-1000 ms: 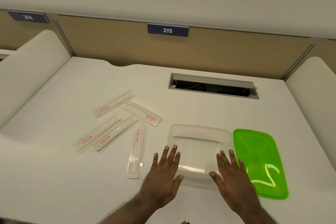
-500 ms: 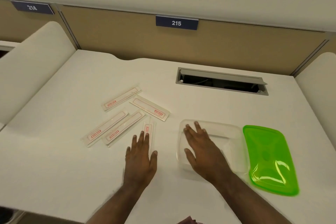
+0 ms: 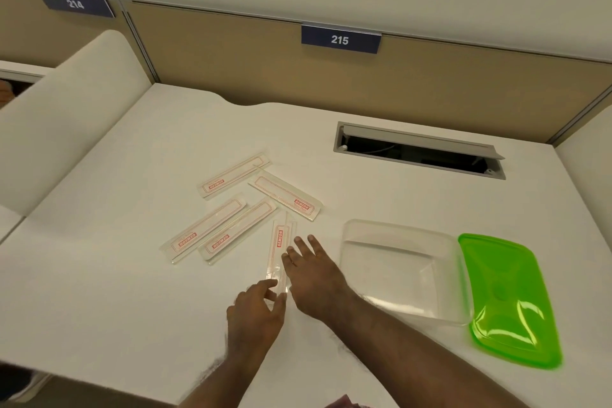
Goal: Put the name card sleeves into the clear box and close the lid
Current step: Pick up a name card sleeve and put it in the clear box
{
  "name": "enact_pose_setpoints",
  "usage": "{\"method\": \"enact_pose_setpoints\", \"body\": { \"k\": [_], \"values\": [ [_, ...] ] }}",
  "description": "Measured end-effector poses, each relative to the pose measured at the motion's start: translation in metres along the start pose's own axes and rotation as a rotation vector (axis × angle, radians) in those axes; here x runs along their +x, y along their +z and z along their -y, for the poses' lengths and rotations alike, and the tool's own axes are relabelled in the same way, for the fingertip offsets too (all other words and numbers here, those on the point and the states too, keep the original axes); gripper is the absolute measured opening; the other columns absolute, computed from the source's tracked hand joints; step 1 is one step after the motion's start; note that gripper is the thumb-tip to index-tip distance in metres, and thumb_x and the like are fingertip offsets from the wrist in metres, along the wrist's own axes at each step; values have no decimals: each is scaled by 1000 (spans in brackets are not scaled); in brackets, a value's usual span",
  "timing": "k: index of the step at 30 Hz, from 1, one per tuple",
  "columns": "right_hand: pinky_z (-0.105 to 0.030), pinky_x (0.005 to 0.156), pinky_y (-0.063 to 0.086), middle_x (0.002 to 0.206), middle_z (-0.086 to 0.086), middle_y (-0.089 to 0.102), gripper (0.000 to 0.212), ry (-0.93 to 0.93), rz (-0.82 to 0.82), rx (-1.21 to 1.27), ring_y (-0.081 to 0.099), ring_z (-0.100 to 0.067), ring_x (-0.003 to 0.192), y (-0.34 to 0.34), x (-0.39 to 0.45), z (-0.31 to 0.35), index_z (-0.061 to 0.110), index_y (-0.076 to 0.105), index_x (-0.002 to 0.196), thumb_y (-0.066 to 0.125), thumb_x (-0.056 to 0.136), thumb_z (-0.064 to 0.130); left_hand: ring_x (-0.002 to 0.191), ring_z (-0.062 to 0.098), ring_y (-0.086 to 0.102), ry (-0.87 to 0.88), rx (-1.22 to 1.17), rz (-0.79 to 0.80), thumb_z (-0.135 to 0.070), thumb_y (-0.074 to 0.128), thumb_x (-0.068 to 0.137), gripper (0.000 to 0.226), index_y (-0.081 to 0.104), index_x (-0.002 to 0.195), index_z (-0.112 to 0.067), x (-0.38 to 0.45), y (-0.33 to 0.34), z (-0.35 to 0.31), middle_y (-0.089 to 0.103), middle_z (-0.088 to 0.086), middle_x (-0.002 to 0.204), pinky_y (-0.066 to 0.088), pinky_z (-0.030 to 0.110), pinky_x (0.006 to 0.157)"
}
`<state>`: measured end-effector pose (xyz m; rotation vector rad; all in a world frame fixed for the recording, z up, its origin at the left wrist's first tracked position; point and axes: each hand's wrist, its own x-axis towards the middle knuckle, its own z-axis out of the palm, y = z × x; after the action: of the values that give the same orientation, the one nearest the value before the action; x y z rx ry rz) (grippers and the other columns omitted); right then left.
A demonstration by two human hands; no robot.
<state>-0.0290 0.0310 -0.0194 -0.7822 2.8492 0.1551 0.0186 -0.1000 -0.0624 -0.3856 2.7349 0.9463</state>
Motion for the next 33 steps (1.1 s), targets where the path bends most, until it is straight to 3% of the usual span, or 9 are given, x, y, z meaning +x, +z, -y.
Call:
{"method": "enact_pose_setpoints", "body": {
  "k": [3,6,9,15,19,22,29,33],
  "values": [
    [-44,110,-13,156,-14,25,64,-26,3,29,11,-33,147,7,3,1,7,23,148,49,93,29,103,17,63,-2,-106,-3,-33,54,93,29,62,120,-25,2,0,4,68,-3,122,52,43,94],
    [-42,111,-11,157,-12,23,64,-40,-1,74,10,-30,147,9,4,1,9,20,149,47,94,28,108,21,63,-17,-182,-21,-23,51,96,29,58,124,-18,4,-3,3,66,1,125,52,33,90],
    [-44,115,-6,159,-11,19,64,-42,13,91,7,-30,147,11,5,-1,10,17,149,46,95,27,108,21,64,-10,-220,-43,-18,45,99,29,55,126,-16,6,-10,0,67,2,122,52,33,89],
    [-51,117,4,161,-6,12,68,-60,-52,176,6,-30,148,-2,6,-13,18,10,151,49,95,25,95,20,67,-8,-380,-117,-13,43,100,28,60,121,-17,14,-47,-12,70,-2,104,57,42,85],
    [-54,116,6,162,0,2,74,-31,-134,171,1,-27,148,-15,8,-33,25,4,151,51,94,23,77,18,65,11,-607,-111,-7,46,98,26,66,104,-22,15,-84,-22,73,-1,91,54,33,64],
    [-54,116,8,162,6,1,77,31,-157,218,0,-25,148,-26,8,-57,29,4,151,53,93,22,70,16,59,27,-716,-17,-8,47,98,26,69,102,-22,16,-110,-31,75,2,89,48,31,62],
    [-36,114,25,153,14,31,67,55,-304,603,23,-11,143,-56,-12,-113,37,35,143,67,84,27,66,13,59,29,-871,357,-11,48,98,26,69,111,-7,31,-148,-47,74,13,99,47,32,70],
    [-24,99,42,128,11,54,60,76,-360,821,51,-3,115,-78,-36,-130,30,55,128,79,74,25,73,16,60,15,-963,422,-15,45,98,27,69,110,-8,35,-154,-69,76,9,94,48,31,73]
  ]
}}
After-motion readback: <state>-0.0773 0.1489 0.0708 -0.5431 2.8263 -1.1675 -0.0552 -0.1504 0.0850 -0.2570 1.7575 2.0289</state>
